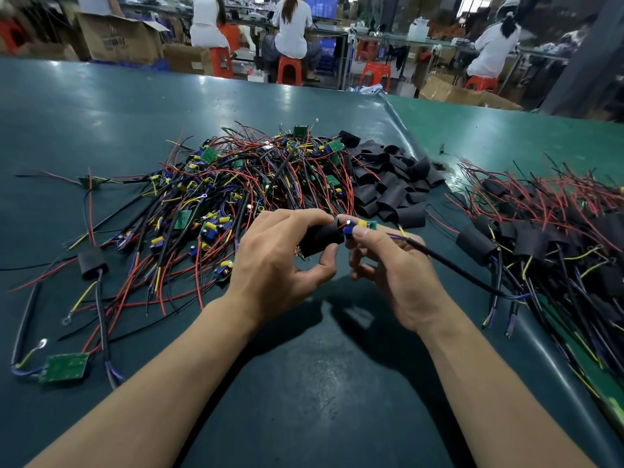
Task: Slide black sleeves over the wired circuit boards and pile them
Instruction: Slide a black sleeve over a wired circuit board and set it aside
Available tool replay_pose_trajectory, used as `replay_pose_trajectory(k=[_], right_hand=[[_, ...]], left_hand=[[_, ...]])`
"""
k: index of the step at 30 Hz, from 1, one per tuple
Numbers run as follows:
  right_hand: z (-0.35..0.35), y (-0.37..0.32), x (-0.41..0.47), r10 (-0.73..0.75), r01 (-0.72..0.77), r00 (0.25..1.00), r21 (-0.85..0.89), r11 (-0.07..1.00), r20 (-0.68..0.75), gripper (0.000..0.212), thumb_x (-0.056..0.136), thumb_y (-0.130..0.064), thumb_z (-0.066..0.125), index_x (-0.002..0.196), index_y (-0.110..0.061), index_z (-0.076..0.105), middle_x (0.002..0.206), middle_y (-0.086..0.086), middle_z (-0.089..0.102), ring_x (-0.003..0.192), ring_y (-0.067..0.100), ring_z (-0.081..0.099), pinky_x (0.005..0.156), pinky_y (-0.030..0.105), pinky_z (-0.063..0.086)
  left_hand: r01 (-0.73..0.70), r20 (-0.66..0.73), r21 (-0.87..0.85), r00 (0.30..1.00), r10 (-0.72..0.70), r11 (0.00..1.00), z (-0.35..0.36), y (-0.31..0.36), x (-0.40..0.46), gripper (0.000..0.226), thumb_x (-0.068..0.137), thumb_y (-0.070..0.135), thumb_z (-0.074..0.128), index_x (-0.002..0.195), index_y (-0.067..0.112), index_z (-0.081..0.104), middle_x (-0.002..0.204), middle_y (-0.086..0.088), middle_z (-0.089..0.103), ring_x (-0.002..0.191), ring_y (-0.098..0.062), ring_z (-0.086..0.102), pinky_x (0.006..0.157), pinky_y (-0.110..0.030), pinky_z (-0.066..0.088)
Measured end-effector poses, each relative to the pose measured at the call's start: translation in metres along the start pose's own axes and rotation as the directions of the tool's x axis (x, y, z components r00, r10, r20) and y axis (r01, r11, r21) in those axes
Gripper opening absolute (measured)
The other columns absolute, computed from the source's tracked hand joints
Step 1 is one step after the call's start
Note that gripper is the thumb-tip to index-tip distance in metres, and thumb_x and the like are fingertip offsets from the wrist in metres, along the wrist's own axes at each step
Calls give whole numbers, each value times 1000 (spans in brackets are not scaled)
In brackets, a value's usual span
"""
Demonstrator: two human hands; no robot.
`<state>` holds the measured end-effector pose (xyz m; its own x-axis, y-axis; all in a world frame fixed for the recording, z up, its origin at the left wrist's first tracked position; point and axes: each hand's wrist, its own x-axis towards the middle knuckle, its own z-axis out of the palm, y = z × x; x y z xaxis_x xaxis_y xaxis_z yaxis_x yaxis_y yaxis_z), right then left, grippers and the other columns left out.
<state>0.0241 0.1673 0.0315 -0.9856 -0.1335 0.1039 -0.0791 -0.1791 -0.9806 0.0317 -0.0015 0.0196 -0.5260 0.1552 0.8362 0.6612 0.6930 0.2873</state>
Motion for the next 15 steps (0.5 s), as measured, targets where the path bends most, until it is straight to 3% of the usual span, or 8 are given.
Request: replay_pose_trajectory(k=[4,7,10,15], right_hand=[[-2,-2,0,99,-102,994,77,992,38,36,91,-41,52,95,-16,78,83,3,67,70,11,60,61,26,49],[-4,-3,1,86,-88,996,71,994,36,30,100,-22,47,104,-13,75,87,4,68,70,14,58,63,26,51],[-4,-5,1,50,-50,999,122,991,6,11,92,-13,60,99,-7,67,81,6,68,64,17,62,59,26,54],[-9,-6,0,78,-77,997,98,992,-12,11,75,-18,71,80,-10,66,68,9,68,55,16,60,50,23,52]], left_hand=[[-21,22,-15,1000,22,1000,-1,0,0,29,81,23,69,103,4,69,96,-5,71,87,-15,57,75,-38,53],[-29,35,-31,999,30,999,0,0,0,28,81,22,69,103,4,69,95,-5,71,85,-16,58,74,-39,53],[-23,27,-46,999,24,999,0,-2,0,28,79,16,75,103,4,68,96,-6,71,85,-21,63,74,-41,55],[-17,58,-117,998,24,993,0,0,0,31,77,10,79,105,2,68,99,-5,70,85,-18,63,78,-30,54]])
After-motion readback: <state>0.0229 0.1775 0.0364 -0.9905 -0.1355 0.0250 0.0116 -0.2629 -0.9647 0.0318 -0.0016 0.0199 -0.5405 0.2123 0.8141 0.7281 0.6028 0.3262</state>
